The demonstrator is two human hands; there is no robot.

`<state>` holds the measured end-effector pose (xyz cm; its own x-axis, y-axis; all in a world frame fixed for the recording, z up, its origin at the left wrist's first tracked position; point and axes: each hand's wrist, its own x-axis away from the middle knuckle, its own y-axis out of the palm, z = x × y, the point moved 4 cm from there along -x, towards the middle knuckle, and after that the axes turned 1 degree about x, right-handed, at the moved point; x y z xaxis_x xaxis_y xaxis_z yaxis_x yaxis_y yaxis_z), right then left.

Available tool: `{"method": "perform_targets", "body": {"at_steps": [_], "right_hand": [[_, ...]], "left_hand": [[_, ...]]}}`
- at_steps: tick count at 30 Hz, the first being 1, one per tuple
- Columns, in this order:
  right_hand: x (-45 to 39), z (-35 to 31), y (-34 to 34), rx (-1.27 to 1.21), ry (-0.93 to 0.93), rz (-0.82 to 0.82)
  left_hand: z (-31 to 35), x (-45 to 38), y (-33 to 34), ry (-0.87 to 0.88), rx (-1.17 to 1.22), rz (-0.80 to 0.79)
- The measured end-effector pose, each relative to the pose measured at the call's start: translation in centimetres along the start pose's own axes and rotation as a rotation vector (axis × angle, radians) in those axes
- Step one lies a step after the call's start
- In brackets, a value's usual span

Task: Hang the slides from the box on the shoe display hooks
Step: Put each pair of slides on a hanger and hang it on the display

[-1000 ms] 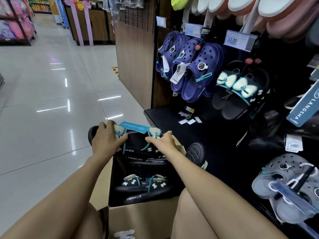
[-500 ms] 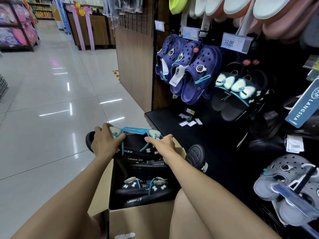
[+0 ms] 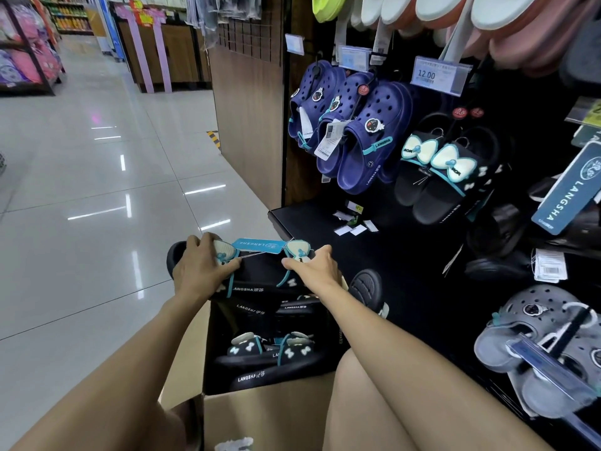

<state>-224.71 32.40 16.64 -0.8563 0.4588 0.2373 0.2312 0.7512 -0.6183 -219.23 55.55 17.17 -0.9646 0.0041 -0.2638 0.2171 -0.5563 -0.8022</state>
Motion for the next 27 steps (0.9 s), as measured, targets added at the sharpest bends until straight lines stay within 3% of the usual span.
{"method": "perform_targets", "body": {"at_steps": [5,13,18,27], "right_hand": [[-0.4,0.5,-1.1,0.124,-0.076,0.047],[-0.4,0.8,-1.4,0.369,-0.272,-0.006],[-0.5,0.7,-0.7,0.503,-0.431,-0.043],[-0.5,0.4,-0.4,0.443,-0.579,-0.104]], "left_hand": [[0.6,0.1,0.5,0.124,-0.100,-0.136],[1.7,1.1,2.0,0.334,-0.296,-0.370],[2.6,0.9,2.3,0.378,-0.269,-0.390],[2.9,0.8,2.8,0.316,-0.059,-0.409]]}}
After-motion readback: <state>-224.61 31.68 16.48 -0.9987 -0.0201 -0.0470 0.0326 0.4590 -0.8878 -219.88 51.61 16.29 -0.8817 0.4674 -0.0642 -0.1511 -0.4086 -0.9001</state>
